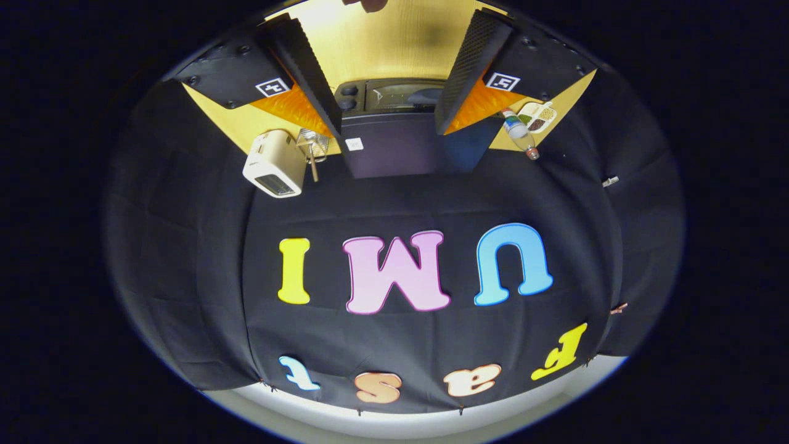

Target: Open the toaster oven, put the food inside, and close the toaster oven door.

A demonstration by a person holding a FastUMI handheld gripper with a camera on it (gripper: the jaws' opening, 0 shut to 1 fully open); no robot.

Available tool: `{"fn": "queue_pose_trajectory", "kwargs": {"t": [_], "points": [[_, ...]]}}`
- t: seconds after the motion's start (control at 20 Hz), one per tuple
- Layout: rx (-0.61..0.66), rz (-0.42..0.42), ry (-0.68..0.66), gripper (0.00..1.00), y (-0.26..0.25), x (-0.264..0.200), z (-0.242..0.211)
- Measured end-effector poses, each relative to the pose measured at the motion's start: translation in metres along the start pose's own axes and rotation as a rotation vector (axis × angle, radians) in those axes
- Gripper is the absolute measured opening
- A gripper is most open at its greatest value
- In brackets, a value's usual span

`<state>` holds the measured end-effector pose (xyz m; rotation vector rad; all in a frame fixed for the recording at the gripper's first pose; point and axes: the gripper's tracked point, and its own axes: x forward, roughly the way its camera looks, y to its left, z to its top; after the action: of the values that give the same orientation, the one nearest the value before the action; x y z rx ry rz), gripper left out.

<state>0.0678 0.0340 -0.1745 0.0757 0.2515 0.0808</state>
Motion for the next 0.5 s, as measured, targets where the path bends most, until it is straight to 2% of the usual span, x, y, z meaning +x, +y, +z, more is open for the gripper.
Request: {"fn": "queue_pose_trajectory", "kwargs": {"t": [0.2, 0.5], "points": [[-0.004, 0.005, -0.080, 0.98, -0.029, -0.040, 0.049], [-0.005, 0.036, -0.154, 0.98, -0.062, -0.104, 0.092]]}}
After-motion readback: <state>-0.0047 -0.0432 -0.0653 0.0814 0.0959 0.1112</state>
